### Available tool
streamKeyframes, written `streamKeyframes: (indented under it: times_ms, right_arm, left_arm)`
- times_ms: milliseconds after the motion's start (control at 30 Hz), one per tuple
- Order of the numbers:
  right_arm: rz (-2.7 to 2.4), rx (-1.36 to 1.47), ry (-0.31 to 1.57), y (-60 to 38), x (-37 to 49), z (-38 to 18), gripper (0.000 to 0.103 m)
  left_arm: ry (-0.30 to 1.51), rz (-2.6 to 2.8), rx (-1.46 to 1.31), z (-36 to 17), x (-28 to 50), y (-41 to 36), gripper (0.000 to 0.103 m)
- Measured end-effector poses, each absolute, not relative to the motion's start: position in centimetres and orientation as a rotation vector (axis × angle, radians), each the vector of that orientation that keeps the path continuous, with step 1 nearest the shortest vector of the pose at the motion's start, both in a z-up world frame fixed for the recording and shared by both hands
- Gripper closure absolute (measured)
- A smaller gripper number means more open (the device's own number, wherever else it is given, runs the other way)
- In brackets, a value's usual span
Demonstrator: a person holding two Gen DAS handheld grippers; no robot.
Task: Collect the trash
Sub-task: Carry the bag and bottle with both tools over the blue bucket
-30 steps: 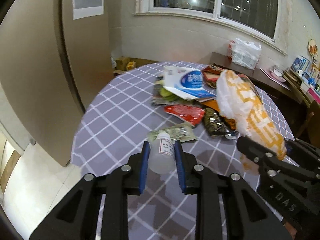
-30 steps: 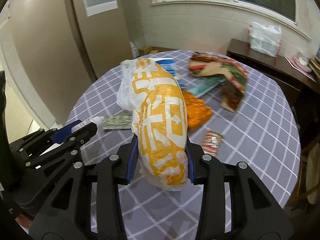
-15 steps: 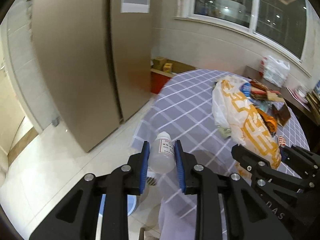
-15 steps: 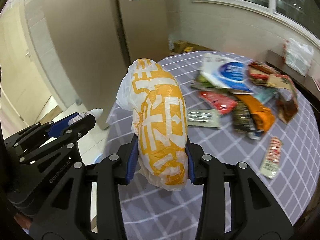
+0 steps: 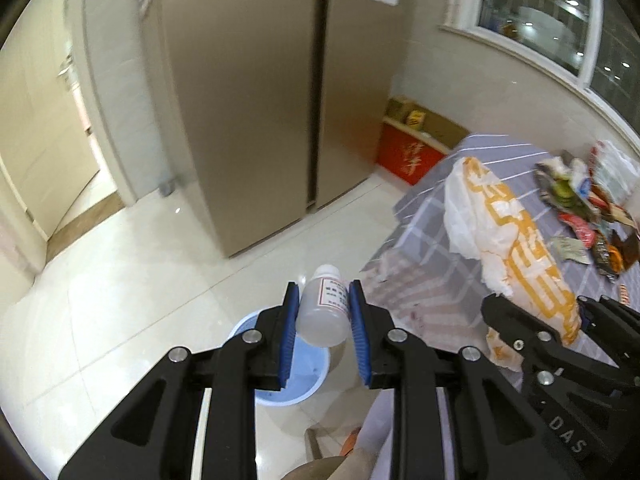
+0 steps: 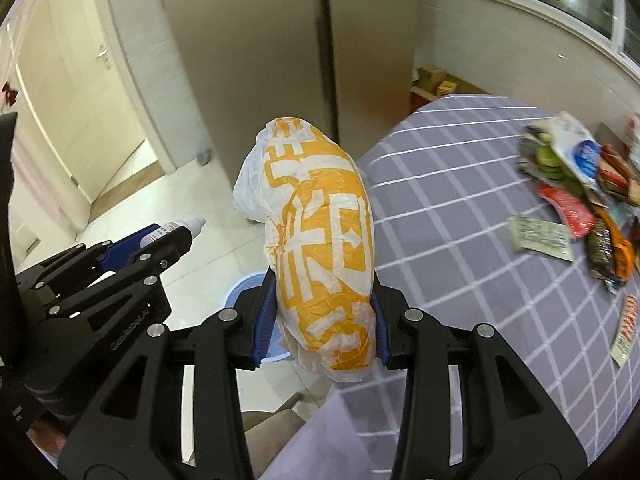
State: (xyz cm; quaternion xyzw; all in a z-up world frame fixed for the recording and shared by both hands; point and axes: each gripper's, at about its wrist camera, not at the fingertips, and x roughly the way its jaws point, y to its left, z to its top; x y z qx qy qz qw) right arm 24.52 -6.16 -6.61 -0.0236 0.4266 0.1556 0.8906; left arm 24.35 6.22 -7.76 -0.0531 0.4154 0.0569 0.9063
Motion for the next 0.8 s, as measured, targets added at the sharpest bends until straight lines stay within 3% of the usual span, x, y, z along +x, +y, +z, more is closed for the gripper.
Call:
streamKeyframes:
  times_ms: [800]
  right_arm:
    - [0.402,-0.240,1.141,4.1,29.9,-17.0,0.064]
  left_arm:
    - [1.159,0.266,-0.215,-19.7,27.8,14.5,0.078]
